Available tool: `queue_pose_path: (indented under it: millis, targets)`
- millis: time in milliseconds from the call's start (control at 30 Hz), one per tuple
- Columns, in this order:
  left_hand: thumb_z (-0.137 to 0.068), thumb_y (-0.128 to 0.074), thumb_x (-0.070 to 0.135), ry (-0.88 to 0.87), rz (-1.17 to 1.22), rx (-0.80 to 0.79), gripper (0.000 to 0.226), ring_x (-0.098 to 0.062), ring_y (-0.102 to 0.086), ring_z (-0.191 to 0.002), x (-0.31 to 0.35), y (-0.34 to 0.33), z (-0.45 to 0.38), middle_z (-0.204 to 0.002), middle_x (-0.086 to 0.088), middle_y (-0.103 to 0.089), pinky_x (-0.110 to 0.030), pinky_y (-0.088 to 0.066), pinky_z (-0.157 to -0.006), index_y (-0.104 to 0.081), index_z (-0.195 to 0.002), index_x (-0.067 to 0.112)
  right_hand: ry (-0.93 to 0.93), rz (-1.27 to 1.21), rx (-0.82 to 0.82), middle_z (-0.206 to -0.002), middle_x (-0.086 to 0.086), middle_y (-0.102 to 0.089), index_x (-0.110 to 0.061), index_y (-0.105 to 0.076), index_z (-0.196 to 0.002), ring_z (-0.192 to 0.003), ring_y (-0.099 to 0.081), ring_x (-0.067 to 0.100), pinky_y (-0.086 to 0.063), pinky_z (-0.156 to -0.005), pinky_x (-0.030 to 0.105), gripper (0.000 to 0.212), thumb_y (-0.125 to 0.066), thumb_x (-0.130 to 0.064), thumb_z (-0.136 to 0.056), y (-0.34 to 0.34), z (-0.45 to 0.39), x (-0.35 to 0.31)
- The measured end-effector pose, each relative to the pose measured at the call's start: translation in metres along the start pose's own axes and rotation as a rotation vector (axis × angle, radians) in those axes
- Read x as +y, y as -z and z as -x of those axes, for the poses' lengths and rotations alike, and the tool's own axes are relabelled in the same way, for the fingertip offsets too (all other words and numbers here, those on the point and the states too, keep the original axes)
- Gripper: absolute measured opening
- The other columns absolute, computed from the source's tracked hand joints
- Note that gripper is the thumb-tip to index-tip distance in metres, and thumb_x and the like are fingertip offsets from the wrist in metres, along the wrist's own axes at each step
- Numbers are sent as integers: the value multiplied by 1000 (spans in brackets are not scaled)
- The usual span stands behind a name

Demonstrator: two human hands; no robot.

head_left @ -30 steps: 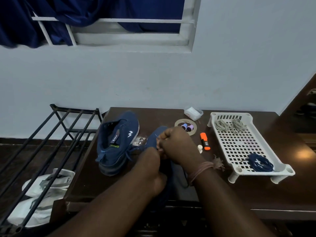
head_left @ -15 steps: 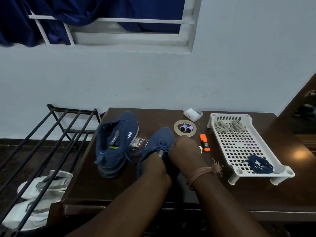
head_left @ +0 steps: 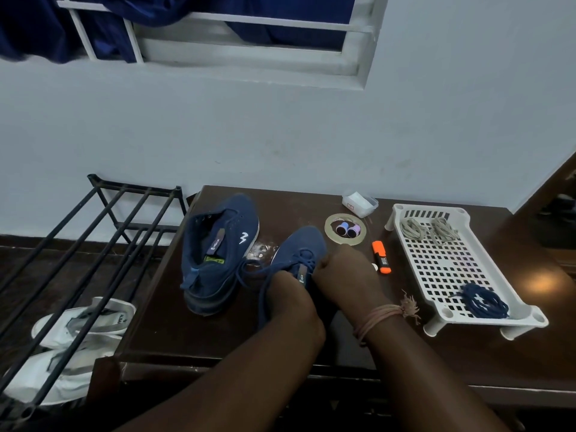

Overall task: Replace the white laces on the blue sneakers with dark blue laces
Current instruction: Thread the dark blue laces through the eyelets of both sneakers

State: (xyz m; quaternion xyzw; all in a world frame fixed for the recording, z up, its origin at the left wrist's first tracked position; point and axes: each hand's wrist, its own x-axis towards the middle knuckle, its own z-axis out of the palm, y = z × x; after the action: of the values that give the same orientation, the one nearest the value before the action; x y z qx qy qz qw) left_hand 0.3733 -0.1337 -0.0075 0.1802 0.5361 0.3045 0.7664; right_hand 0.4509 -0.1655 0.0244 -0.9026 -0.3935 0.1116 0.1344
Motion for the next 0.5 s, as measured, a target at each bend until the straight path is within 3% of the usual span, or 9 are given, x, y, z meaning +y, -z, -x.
queue_pose_path:
  millis: [100, 200, 400, 500]
  targets:
    - [-84, -41, 23, 6, 111, -15, 47, -42, -68, -102, 0, -1, 2, -112, -26, -70, -55, -54, -94, -72, -112, 1, 32, -1, -1, -75, 3, -59, -11, -60, -75, -70, -57, 18, -41, -55, 23, 21, -56, -24, -91, -3, 0, -4]
    - [-75, -45, 28, -22, 123, -16, 45, -41, -71, -96, -3, 0, 3, -99, -21, -75, -59, -54, -91, -78, -97, 6, 54, -31, 20, -85, 3, -69, -14, -72, -88, -79, -66, 19, -55, -69, 30, 17, -58, -24, -90, -3, 2, -6]
    - [-83, -48, 21, -30, 75, 17, 34, -39, -72, -88, -6, 0, 4, -91, -19, -76, -61, -55, -88, -77, -90, 7, 68, -154, -2, -92, 7, -72, -11, -76, -88, -88, -66, 21, -54, -79, 30, 16, -60, -14, -89, 4, 7, -8]
    - [-80, -49, 18, -29, 72, 12, 32, -42, -72, -89, -6, 0, 5, -92, -21, -75, -62, -55, -86, -77, -88, 5, 49, -205, 7, -102, 7, -73, -11, -75, -99, -95, -67, 21, -52, -83, 29, 14, -66, -11, -88, 8, 6, -11]
